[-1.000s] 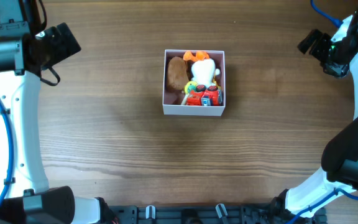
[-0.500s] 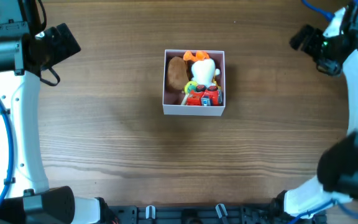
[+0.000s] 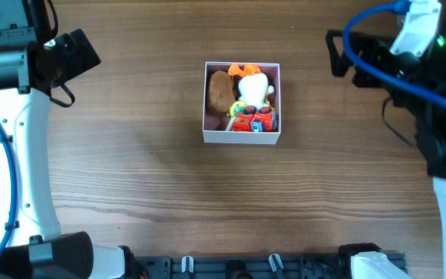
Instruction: Pack container
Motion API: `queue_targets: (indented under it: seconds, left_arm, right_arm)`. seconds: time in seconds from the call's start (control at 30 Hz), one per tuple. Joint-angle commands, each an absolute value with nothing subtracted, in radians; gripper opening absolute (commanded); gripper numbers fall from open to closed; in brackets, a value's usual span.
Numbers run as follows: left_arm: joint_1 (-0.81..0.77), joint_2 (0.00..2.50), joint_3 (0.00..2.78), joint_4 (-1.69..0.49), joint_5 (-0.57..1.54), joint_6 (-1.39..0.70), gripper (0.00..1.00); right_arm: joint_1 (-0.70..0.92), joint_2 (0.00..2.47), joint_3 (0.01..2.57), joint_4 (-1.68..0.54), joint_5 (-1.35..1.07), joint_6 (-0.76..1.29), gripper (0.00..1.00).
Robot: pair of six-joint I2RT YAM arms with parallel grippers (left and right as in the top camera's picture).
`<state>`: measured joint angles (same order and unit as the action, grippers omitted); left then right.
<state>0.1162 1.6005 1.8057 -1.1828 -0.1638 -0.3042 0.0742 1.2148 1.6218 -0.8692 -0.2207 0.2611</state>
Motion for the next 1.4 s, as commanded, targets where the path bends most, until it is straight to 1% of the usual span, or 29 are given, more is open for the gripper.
queue_targets:
  seconds: [0.0, 0.13, 0.23, 0.33, 0.53, 0.73, 0.8, 1.03, 1.37]
  left_arm:
    - [0.12, 1.604, 1.805, -1.183, -0.169, -0.296, 1.0]
    - [0.12, 1.604, 1.805, -1.183, -0.169, -0.296, 1.0]
    - [0.12, 1.604, 1.805, -1.183, -0.169, -0.296, 1.0]
    - [0.12, 1.604, 1.805, -1.183, -0.169, -0.296, 1.0]
    - [0.12, 1.604, 1.805, -1.183, -0.169, -0.296, 1.0]
    - [0.12, 1.604, 1.805, -1.183, -0.169, -0.296, 1.0]
    - [0.12, 1.604, 1.805, -1.183, -0.169, -0.296, 1.0]
    - [0.12, 1.604, 1.805, -1.183, -0.169, -0.296, 1.0]
    - [0.12, 1.604, 1.805, -1.183, -0.169, -0.296, 1.0]
  right_arm:
    - [0.076, 1.137, 1.609, -0.881, -0.196, 0.26, 0.99]
    - [0.076, 1.058, 1.536, -0.859, -0.019, 0.261, 1.0]
    - [0.076, 0.986, 1.423, -0.79, 0.057, 0.262, 1.0]
    - [0.065, 0.899, 1.274, -0.698, 0.079, 0.262, 1.0]
    - [0.021, 0.728, 0.987, -0.627, 0.099, 0.262, 1.0]
    - [-0.015, 0.538, 0.633, -0.326, 0.089, 0.278, 1.0]
    - [-0.015, 0.458, 0.501, -0.257, 0.09, 0.344, 1.0]
    - [-0.015, 0.277, 0.284, -0.236, 0.09, 0.425, 1.0]
    - [-0.015, 0.047, 0.094, -0.229, 0.073, 0.438, 1.0]
